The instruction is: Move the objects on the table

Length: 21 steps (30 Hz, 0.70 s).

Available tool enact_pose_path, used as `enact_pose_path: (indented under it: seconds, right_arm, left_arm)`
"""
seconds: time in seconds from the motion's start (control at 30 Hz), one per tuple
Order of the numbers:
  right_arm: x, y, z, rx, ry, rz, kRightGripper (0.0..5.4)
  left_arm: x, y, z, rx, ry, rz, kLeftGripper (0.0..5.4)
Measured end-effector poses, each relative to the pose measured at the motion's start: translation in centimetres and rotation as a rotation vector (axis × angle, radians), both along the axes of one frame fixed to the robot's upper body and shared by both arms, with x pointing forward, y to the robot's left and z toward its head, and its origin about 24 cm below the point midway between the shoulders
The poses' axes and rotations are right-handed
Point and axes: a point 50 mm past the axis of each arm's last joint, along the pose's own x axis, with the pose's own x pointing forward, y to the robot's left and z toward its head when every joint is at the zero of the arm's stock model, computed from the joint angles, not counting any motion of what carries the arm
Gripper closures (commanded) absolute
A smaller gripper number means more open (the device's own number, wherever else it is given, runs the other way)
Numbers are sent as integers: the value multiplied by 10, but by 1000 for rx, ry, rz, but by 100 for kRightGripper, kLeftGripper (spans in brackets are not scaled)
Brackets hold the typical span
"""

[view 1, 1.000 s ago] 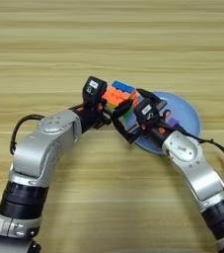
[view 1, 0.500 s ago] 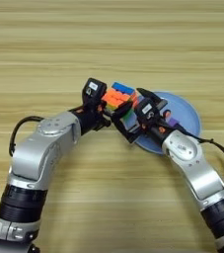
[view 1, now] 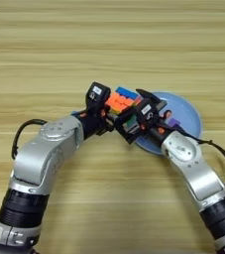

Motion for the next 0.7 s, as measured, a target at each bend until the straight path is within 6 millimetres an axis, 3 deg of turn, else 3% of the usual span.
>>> enact_pose_path:
  seconds: [0.1,0.5,0.7]
  right_arm:
    - [1,1,-1,1,4,0,0]
    - [0,3,-1,14,6,13,137]
    - [0,4,-2,23,17,25,164]
  left_arm:
    - [0,0,0,0,0,-1,206]
    - [0,0,0,-1,-2,0,206]
    - [1,1,1,-1,-4,4,206]
